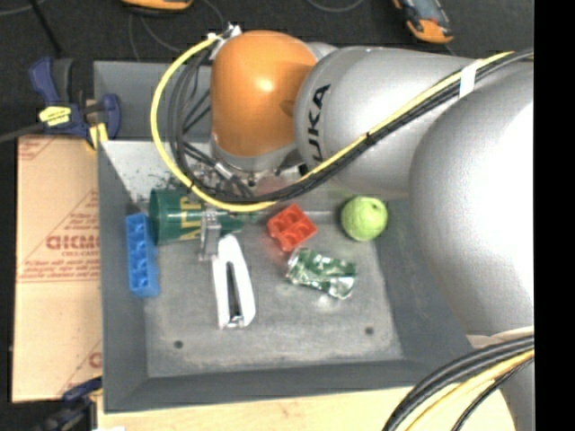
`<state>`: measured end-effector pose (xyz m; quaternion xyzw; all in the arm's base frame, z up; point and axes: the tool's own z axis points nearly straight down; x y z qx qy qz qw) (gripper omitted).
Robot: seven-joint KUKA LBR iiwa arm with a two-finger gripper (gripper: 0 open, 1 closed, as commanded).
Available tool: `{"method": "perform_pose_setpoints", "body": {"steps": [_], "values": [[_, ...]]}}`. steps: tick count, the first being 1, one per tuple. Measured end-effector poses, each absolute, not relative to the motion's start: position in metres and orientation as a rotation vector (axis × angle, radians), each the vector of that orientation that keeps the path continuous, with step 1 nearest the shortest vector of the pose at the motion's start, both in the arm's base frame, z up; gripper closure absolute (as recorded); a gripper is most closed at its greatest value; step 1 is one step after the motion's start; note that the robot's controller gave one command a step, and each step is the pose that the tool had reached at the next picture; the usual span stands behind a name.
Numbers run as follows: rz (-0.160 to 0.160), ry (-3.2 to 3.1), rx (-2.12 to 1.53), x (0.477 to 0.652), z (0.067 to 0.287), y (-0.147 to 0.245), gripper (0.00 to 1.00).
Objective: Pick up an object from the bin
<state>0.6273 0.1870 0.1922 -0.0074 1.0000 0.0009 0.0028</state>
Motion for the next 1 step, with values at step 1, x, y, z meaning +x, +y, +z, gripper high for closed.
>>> {"method": "perform_pose_setpoints", "body": {"steps": [1], "values": [[-0.001,3.139,-0.139,0.6278,0.1876,0.143,0.0]]}}
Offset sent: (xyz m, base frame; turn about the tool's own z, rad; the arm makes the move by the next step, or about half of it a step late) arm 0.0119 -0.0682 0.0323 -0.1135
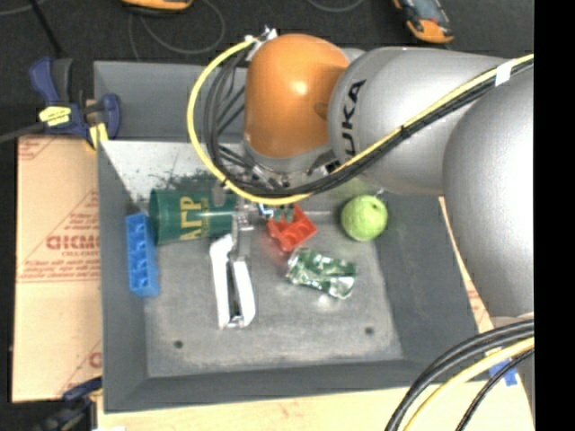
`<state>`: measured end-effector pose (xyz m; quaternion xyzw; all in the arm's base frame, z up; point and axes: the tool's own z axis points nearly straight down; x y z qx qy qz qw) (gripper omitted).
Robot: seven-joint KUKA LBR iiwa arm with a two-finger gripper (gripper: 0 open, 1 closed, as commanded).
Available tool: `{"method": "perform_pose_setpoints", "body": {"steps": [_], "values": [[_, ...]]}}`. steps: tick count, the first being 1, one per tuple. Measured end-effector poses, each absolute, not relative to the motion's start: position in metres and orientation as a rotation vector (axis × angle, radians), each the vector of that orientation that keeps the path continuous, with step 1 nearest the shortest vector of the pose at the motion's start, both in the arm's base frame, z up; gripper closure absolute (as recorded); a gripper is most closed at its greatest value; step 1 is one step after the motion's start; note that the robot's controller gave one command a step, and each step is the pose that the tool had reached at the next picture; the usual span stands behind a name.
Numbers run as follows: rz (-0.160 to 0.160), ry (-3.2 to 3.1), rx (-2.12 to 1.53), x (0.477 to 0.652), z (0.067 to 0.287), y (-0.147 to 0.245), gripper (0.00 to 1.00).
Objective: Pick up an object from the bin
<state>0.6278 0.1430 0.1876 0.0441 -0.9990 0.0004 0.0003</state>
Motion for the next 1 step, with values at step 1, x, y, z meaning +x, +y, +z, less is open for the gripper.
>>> {"method": "perform_pose_setpoints", "body": {"steps": [1], "values": [[0.004,-3.139,0.178,0.6362,0.2126,0.12,0.0]]}}
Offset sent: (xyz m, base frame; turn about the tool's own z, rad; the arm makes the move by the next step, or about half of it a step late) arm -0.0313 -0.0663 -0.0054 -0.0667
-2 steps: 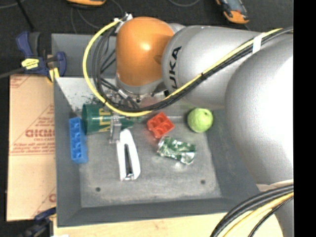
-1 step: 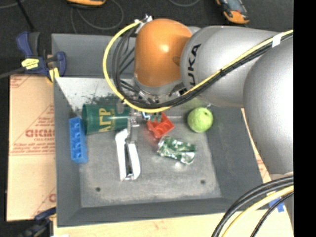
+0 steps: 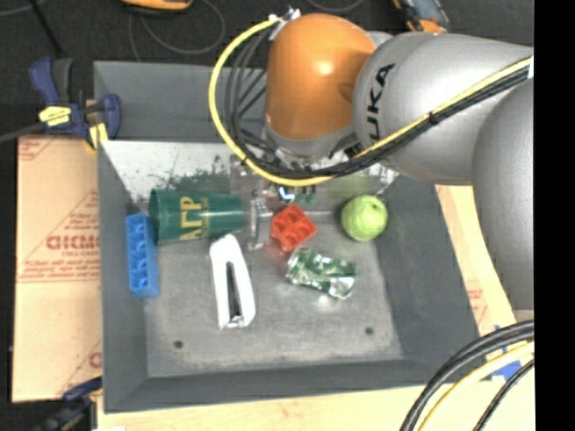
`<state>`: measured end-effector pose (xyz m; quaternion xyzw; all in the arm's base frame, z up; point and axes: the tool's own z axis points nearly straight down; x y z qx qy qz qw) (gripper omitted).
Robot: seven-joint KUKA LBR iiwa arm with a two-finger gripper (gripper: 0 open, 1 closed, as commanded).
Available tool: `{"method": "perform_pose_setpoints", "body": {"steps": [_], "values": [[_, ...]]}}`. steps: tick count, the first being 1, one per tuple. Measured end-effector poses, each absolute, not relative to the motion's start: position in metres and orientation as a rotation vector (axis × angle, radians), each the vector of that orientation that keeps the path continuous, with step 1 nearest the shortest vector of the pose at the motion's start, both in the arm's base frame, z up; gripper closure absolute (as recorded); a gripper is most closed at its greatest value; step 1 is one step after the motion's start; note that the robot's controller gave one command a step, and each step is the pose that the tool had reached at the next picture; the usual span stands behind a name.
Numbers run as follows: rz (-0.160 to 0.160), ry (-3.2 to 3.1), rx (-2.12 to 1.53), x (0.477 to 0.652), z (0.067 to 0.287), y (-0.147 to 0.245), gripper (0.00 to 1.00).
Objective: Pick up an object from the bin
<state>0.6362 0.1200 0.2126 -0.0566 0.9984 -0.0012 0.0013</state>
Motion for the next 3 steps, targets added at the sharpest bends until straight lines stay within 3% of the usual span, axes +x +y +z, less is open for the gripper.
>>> {"method": "perform_pose_setpoints", "body": {"steps": [1,2,3], "values": [[0.001,3.124,-0.229,0.609,0.196,0.088,0.0],[0.001,3.131,-0.206,0.611,0.186,0.031,0.0],[-0.009,3.123,-0.263,0.624,0.17,0.008,0.0]]}}
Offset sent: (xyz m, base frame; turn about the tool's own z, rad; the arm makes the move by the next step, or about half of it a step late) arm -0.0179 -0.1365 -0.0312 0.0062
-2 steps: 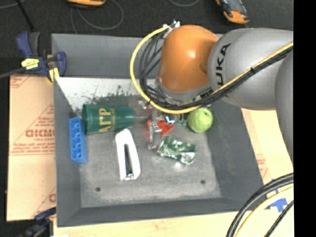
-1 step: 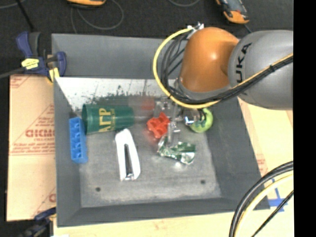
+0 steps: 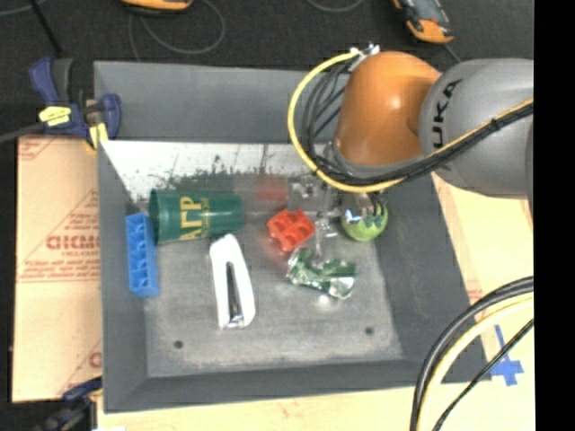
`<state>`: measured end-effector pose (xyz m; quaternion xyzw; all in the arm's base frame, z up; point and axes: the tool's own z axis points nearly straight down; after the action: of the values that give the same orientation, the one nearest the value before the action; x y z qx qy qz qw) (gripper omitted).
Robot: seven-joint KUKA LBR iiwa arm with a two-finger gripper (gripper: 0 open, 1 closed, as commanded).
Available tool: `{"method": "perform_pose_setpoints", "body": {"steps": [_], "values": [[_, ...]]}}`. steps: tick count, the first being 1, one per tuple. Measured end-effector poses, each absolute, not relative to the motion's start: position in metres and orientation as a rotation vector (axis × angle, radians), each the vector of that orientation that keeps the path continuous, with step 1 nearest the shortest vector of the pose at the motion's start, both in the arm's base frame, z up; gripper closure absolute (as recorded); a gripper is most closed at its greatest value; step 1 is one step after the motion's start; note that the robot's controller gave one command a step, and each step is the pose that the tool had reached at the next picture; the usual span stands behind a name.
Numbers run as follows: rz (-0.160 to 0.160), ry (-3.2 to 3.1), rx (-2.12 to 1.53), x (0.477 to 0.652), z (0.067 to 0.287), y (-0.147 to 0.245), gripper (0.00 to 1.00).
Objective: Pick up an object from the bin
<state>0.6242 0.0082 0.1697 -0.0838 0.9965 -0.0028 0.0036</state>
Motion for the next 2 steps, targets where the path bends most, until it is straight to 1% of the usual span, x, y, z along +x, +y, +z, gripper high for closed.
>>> {"method": "perform_pose_setpoints", "body": {"steps": [1,2], "values": [[0.004,3.124,-0.29,0.621,0.155,0.019,0.0],[0.001,3.126,-0.216,0.624,0.116,-0.029,0.0]]}}
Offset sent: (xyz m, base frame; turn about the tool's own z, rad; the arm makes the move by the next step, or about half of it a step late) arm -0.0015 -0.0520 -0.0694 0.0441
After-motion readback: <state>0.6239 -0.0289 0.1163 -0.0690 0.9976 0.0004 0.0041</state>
